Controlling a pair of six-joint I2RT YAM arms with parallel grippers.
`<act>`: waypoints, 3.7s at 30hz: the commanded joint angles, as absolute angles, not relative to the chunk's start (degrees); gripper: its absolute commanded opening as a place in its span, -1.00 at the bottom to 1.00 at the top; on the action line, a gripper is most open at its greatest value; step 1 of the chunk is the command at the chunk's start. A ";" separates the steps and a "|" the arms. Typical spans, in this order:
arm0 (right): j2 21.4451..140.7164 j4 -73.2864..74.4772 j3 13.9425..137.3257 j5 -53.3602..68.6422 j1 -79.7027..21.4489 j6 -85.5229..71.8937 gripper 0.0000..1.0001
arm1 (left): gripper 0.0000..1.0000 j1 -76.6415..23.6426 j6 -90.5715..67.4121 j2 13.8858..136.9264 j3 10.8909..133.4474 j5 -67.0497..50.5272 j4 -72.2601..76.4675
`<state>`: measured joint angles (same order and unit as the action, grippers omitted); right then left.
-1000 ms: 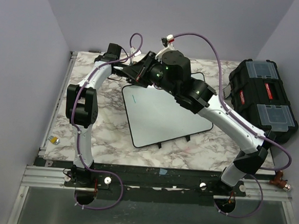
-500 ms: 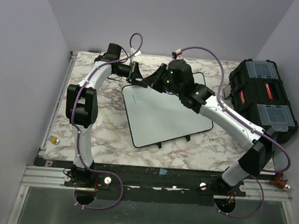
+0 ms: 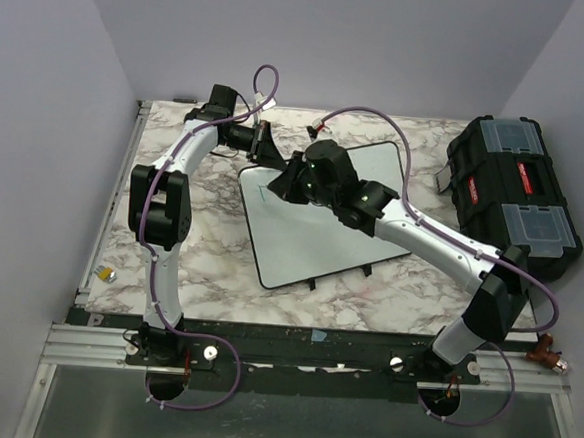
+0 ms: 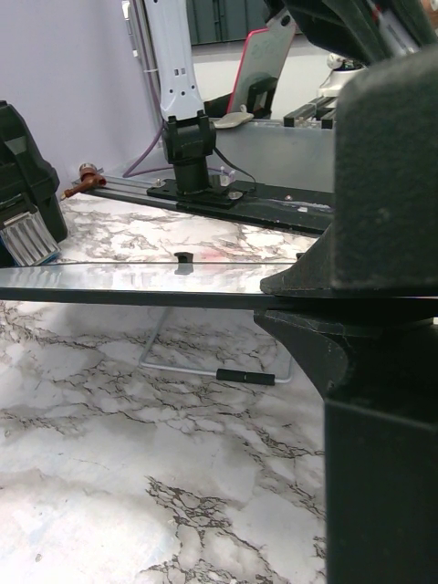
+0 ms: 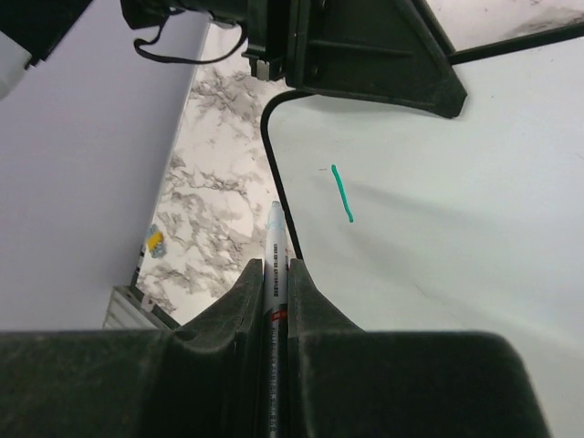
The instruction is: Write a sentence on the whiteboard
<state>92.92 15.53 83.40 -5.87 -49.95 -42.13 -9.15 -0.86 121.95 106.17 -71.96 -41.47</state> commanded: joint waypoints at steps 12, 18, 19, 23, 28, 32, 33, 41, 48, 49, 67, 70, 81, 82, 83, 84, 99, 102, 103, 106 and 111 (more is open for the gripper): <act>98.02 16.23 84.19 -15.05 -52.47 -37.41 -0.99 | -1.00 -9.76 1.32 119.55 106.08 -68.25 -38.14; 99.07 15.64 83.70 -15.22 -52.57 -37.29 -0.99 | -1.00 -9.80 1.48 119.50 106.00 -68.20 -38.14; 99.29 15.48 83.64 -15.03 -52.51 -37.27 -0.99 | -1.00 -9.76 1.49 119.53 106.00 -68.20 -38.14; 99.72 15.12 83.72 -14.59 -52.67 -37.29 -0.99 | -1.00 -9.76 1.41 119.53 106.04 -68.09 -38.14; 100.04 15.04 83.37 -15.13 -52.65 -37.28 -0.99 | -1.00 -9.76 1.48 119.53 106.08 -68.11 -38.14; 100.49 14.77 83.23 -14.26 -52.65 -37.35 -0.99 | -1.00 -9.76 1.47 119.53 106.08 -68.11 -38.14; 100.59 14.75 83.12 -14.32 -52.65 -37.38 -0.99 | -1.00 -9.76 1.44 119.53 106.08 -68.09 -38.14; 100.38 15.20 82.14 -16.33 -52.70 -36.89 -0.99 | -1.00 -9.77 1.36 119.53 106.17 -68.22 -38.14; 99.47 16.88 80.89 -20.47 -52.68 -36.13 -0.99 | -1.00 -9.76 1.36 119.51 106.08 -68.23 -38.14; 99.32 17.28 80.94 -21.09 -52.76 -35.87 -0.99 | -1.00 -9.77 1.35 119.53 106.15 -68.20 -38.10; 95.12 15.28 79.22 -20.68 -52.66 -34.16 -0.99 | -1.00 -9.76 1.56 119.62 106.04 -68.04 -38.32; 92.04 9.84 75.78 -17.71 -52.66 -33.67 -0.99 | -1.00 -9.76 1.57 119.66 106.14 -67.95 -38.32; 94.64 8.42 78.93 -18.43 -52.72 -33.14 -0.99 | -1.00 -9.78 1.56 119.53 106.17 -67.85 -38.41; 95.01 8.40 79.45 -18.45 -52.66 -33.14 -0.99 | -1.00 -9.76 1.51 119.52 106.17 -67.85 -38.39; 95.46 8.37 79.85 -18.57 -52.65 -33.11 -0.99 | -1.00 -9.76 1.57 119.50 106.17 -67.87 -38.40; 95.80 8.35 80.40 -18.74 -52.65 -33.02 -0.99 | -1.00 -9.76 1.54 119.46 106.17 -67.85 -38.41; 99.30 9.61 81.90 -21.78 -52.67 -31.69 -0.99 | -1.00 -9.76 2.24 119.27 106.13 -67.70 -38.85; 98.98 9.54 80.68 -21.81 -52.65 -31.66 -0.99 | -1.00 -9.76 2.32 119.18 106.00 -67.66 -39.00; 98.95 9.57 80.48 -21.59 -52.67 -31.66 -0.99 | -1.00 -9.76 2.44 119.18 106.00 -67.68 -39.02; 98.56 9.86 79.43 -21.34 -52.68 -31.86 -0.99 | -1.00 -9.76 2.46 119.11 106.08 -67.56 -39.05; 97.54 9.93 76.93 -20.31 -52.66 -32.69 -0.99 | -1.00 -9.76 2.46 119.18 106.17 -67.59 -39.02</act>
